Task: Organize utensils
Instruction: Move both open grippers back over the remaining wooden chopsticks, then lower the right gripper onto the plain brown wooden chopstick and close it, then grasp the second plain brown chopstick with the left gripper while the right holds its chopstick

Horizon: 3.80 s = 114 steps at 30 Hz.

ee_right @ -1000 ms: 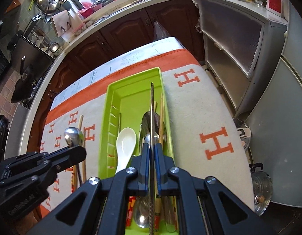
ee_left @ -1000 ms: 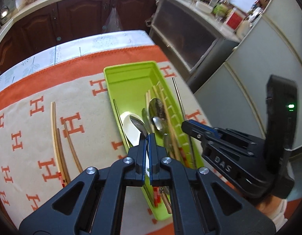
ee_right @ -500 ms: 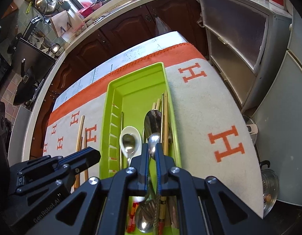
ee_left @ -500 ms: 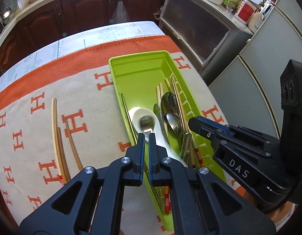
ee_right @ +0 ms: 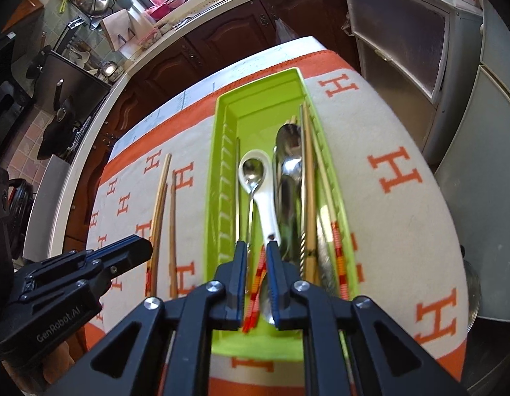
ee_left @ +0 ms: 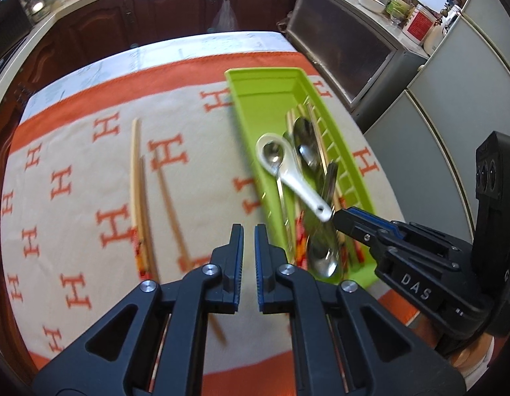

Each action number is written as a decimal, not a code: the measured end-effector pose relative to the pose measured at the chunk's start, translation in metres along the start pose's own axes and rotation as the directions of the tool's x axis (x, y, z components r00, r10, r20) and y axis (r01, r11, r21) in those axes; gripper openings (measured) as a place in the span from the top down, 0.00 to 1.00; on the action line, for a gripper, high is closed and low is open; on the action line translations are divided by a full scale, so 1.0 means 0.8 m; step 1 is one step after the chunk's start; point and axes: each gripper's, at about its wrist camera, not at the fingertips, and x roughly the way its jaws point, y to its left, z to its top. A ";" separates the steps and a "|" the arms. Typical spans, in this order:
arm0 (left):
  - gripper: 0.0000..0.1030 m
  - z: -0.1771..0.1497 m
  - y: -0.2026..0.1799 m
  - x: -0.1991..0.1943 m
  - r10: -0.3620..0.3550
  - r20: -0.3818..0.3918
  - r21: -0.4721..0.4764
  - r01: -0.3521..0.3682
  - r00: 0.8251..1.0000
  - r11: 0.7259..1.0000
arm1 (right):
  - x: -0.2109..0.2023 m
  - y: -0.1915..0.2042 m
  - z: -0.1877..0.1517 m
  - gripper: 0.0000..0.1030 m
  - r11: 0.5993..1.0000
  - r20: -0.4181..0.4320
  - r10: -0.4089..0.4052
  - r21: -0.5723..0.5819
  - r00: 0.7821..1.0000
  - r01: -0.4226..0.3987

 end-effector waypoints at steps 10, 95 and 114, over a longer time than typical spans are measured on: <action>0.96 -0.062 0.046 -0.041 0.082 0.027 -0.030 -0.081 0.996 0.996 | -0.014 0.023 -0.032 0.85 1.000 -0.012 0.010 -0.025 1.000 -0.010; 0.79 -0.096 0.088 0.066 -0.067 -0.122 -0.080 0.057 0.990 0.995 | 0.046 0.101 -0.030 0.94 0.987 -0.006 0.024 -0.160 1.000 -0.025; 0.96 -0.043 0.076 0.086 0.018 -0.113 -0.138 -0.033 0.993 0.990 | 0.015 0.047 -0.013 0.94 0.996 0.059 0.071 -0.059 0.996 -0.068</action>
